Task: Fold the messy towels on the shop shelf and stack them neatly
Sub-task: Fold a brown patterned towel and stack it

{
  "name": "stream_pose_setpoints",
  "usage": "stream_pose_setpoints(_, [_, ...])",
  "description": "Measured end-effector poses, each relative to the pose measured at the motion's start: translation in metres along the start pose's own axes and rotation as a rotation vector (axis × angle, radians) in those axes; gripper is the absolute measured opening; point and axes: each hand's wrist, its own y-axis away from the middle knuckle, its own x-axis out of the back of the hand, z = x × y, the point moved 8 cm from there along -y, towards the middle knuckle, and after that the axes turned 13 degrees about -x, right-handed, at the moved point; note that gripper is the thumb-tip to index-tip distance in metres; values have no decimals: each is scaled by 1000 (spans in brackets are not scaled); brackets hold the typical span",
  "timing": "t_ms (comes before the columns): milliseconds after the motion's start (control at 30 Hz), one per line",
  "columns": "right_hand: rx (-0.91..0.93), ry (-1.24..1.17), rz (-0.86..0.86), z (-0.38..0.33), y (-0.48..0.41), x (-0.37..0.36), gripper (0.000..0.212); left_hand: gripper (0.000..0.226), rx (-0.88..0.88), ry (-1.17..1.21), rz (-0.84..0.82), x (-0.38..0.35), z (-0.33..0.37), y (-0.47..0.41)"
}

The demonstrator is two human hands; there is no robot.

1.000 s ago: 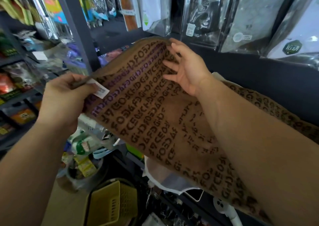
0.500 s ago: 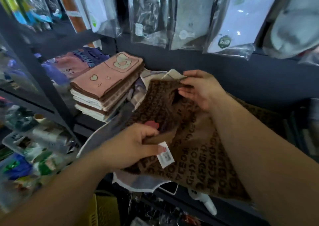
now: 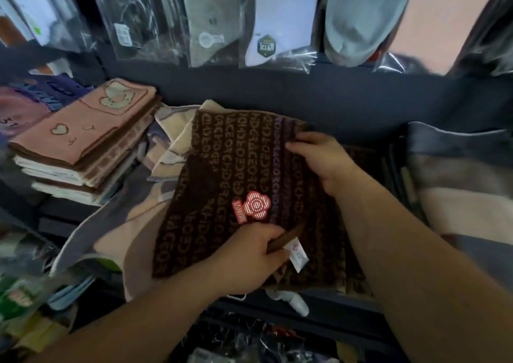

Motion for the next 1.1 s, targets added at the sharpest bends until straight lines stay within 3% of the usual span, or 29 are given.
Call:
stream_pose_setpoints(100, [-23,102,-6,25,0,-3,44,21,4,-21,-15,-5,-5,-3])
stream_pose_setpoints(267, [55,-2,20,10,9,9,39,12,-13,80,-49,-4,6,-7])
stream_pose_setpoints(433, [112,-129,208,1,29,47,12,15,-82,163,-114,-15,24,-12])
stream_pose_setpoints(500, [109,-36,275,10,28,53,14,23,-83,129,-173,-23,25,-12])
stream_pose_setpoints(533, [93,77,279,16,27,50,27,34,-71,84,-183,-23,21,-11])
stream_pose_setpoints(567, [61,207,262,23,24,45,50,43,-58,42,-162,-20,17,-9])
stream_pose_setpoints(633, [-20,464,223,38,16,35,84,38,-70,3,-31,0,11,-6])
stream_pose_setpoints(767, [20,756,252,38,19,18,79,11,-17,-210,407,71,-8,16])
stream_pose_setpoints(900, [300,787,276,1,37,-21,66,30,134,-433,682,131,-42,53])
stream_pose_setpoints(1000, [507,796,114,-25,46,-68,53,39,215,-456,655,142,-56,66])
stream_pose_setpoints(1100, [519,977,-185,-28,49,-124,53,33,245,-518,525,138,-60,66])
